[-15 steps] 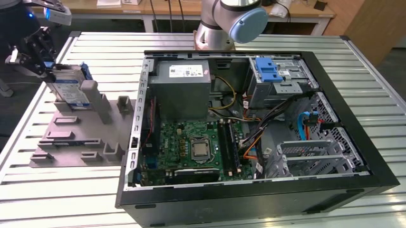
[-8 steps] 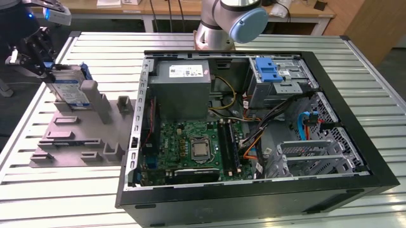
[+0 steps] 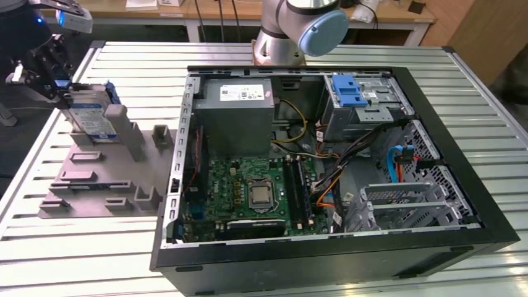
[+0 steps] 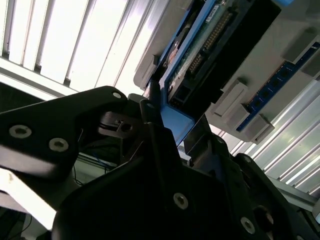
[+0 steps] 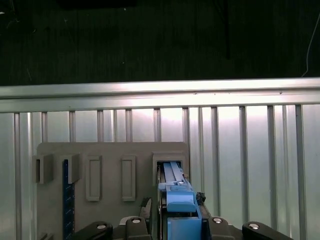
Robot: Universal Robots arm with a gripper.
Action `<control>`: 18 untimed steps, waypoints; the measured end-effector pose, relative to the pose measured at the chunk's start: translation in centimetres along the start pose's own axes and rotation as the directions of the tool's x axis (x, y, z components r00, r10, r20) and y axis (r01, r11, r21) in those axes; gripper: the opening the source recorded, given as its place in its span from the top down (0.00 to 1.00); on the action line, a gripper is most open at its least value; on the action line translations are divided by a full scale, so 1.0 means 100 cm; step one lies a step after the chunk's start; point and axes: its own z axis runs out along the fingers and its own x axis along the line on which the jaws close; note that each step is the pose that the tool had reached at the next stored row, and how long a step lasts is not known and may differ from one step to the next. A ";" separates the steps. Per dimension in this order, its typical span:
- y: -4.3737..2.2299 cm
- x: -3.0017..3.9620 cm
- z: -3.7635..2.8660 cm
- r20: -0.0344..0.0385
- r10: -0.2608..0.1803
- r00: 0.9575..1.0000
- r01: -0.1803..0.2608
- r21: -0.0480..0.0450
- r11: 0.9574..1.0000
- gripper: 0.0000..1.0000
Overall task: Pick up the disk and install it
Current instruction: 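Pick up the disk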
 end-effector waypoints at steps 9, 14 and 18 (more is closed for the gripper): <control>0.0000 0.0000 0.0000 0.000 0.000 1.000 0.000 0.000 1.000 0.63; 0.0000 0.0000 -0.0002 0.000 0.000 1.000 0.000 0.000 1.000 0.63; 0.0000 0.0000 -0.0024 0.000 0.000 1.000 0.000 0.000 1.000 0.63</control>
